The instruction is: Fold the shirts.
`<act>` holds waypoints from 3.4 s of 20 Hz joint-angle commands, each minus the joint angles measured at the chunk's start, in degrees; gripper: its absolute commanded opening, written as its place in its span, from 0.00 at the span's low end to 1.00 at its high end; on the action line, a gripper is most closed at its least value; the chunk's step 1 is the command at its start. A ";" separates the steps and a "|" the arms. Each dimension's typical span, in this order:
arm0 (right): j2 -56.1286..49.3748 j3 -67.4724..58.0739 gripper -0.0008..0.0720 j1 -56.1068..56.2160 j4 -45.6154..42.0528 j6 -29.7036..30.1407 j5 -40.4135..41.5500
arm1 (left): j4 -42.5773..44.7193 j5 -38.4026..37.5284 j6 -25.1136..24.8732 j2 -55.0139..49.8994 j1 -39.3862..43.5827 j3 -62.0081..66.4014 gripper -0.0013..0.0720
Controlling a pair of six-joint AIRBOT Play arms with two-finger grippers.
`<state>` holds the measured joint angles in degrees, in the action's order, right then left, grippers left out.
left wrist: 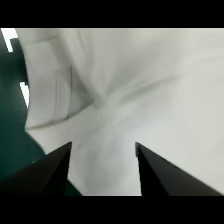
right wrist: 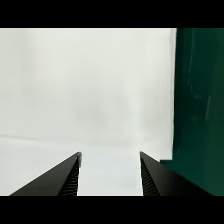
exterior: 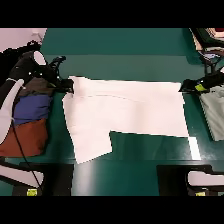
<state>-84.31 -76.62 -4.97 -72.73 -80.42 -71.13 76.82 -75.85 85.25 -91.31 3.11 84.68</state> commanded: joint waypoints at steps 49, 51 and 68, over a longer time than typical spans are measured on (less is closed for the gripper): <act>19.56 40.17 0.03 -19.41 10.38 7.63 0.11 | -23.21 10.19 -3.98 40.44 -0.04 -54.29 0.05; 23.43 38.23 0.03 -17.57 5.84 7.37 -2.51 | -17.90 7.43 -0.37 45.33 -0.04 -53.51 0.05; 22.45 18.47 0.03 -5.16 2.27 -0.61 -6.36 | -12.52 15.50 2.54 40.50 -0.07 -38.23 0.05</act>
<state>-53.87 -51.24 -14.11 -70.41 -79.64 -80.84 62.02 -70.83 89.60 -42.52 3.11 41.87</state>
